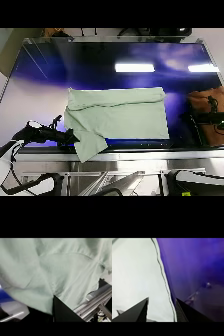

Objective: Fold the shirts.

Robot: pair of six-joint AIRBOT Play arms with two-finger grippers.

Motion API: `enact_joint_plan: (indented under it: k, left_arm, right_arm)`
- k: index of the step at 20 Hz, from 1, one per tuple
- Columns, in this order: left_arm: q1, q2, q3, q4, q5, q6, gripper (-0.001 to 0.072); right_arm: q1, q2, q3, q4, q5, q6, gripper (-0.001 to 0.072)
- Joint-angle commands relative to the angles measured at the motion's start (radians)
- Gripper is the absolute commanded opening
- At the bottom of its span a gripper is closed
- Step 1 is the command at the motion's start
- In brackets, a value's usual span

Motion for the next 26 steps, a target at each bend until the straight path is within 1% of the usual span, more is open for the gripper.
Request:
enact_joint_plan:
  k: [1,6,11,13,14,15,16,17,19,21,23,25,26]
  left_arm:
    - [-0.020,0.107,-0.003,-0.022,-0.039,0.008,0.0012]
    - [-0.021,0.261,-0.003,-0.023,-0.074,-0.008,0.0012]
    - [-0.021,0.298,-0.003,-0.022,-0.087,-0.010,0.0012]
    - [-0.021,0.298,-0.003,-0.023,-0.093,-0.010,0.0012]
    - [-0.021,0.298,-0.003,-0.023,-0.093,-0.010,0.0012]
    - [-0.021,0.298,-0.003,-0.023,-0.093,-0.010,0.0012]
    - [-0.021,0.298,-0.003,-0.022,-0.093,-0.010,0.0012]
    - [-0.020,0.298,-0.003,-0.021,-0.095,-0.010,0.0013]
    - [-0.010,0.299,-0.003,-0.020,-0.098,-0.010,0.0011]
    - [0.030,0.311,-0.002,-0.019,-0.111,-0.010,0.0011]
    - [0.105,0.380,0.006,-0.018,-0.112,-0.010,0.0011]
    - [0.195,0.455,0.047,-0.016,-0.113,-0.011,0.0010]
    - [0.221,0.475,0.077,-0.033,-0.113,-0.014,0.0010]
  right_arm:
    - [0.014,0.000,-0.054,-0.083,-0.019,0.002,0.0395]
    - [0.051,-0.010,-0.126,-0.111,-0.054,0.004,0.0395]
    - [0.121,-0.054,-0.177,-0.109,-0.048,0.005,0.0393]
    - [0.158,-0.060,-0.177,-0.107,-0.027,0.005,0.0373]
    - [0.177,-0.060,-0.177,-0.102,-0.015,0.005,0.0342]
    - [0.193,-0.059,-0.177,-0.089,0.001,-0.001,0.0256]
    - [0.209,-0.056,-0.177,-0.076,0.015,-0.011,0.0116]
    - [0.213,-0.049,-0.177,-0.076,0.019,-0.010,0.0022]
    - [0.199,-0.025,-0.169,-0.094,0.017,0.014,0.0018]
    - [0.165,0.007,-0.148,-0.184,0.013,0.091,0.0018]
    - [0.129,0.038,-0.129,-0.280,-0.003,0.171,0.0017]
    - [0.106,0.053,-0.129,-0.259,-0.020,0.183,0.0017]
    - [0.106,0.054,-0.129,-0.208,-0.021,0.165,0.0017]
